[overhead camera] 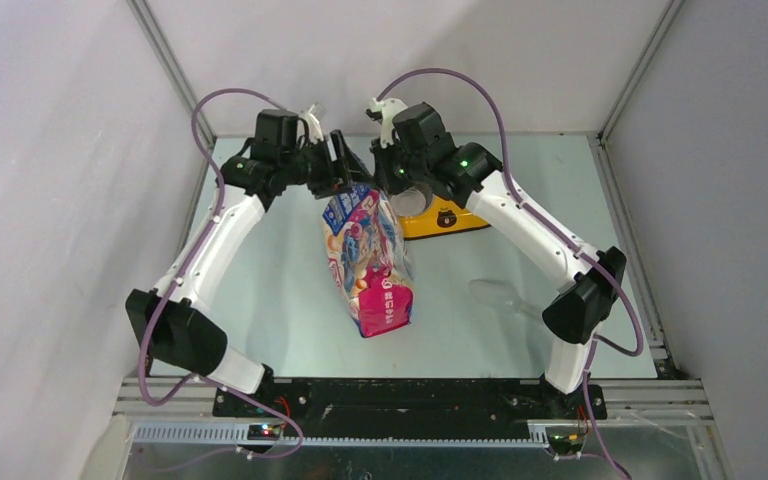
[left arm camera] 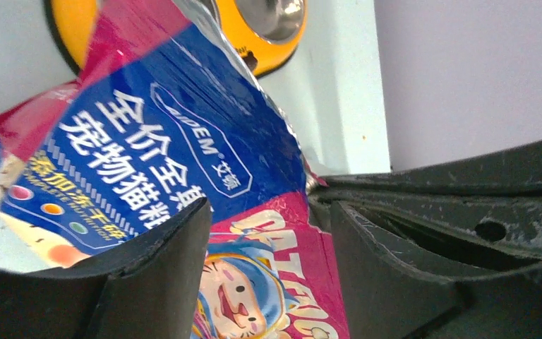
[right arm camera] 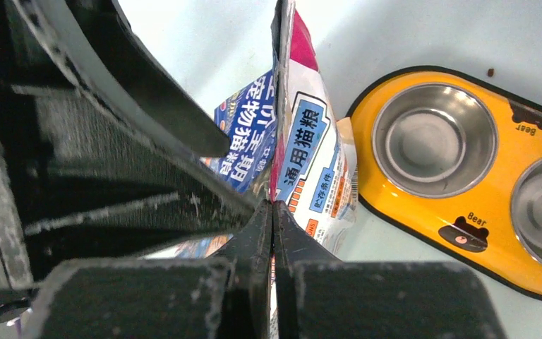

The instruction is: Serve the pet food

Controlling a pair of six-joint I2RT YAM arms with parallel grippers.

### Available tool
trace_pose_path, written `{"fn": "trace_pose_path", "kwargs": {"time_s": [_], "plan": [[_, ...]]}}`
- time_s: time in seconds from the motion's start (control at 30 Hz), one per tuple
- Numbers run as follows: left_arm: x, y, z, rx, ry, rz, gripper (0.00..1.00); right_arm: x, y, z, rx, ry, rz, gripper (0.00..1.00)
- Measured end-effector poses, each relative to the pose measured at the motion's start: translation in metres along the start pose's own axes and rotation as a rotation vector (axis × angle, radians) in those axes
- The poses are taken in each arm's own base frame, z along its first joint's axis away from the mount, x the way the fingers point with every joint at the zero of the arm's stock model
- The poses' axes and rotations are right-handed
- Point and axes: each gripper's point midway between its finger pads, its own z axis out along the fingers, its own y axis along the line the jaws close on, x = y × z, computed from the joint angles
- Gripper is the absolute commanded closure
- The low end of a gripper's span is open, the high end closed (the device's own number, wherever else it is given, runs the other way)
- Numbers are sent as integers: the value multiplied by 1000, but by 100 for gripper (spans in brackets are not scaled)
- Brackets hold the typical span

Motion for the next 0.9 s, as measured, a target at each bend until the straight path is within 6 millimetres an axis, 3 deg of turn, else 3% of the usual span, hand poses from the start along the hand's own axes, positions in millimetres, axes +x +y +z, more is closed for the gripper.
{"fn": "trace_pose_path", "kwargs": {"time_s": [0.23,0.43,0.7,0.9], "plan": [[-23,7,-6,-58,-71,10,35,1,6,0,-17,-2,-3,100],[-21,15,6,-71,-45,-6,42,2,12,0,-19,-8,-13,100],[-22,14,7,-65,-49,-3,31,1,9,0,-5,-11,-7,100],[-23,9,2,-52,-59,6,38,1,6,0,0,-11,12,100]]}}
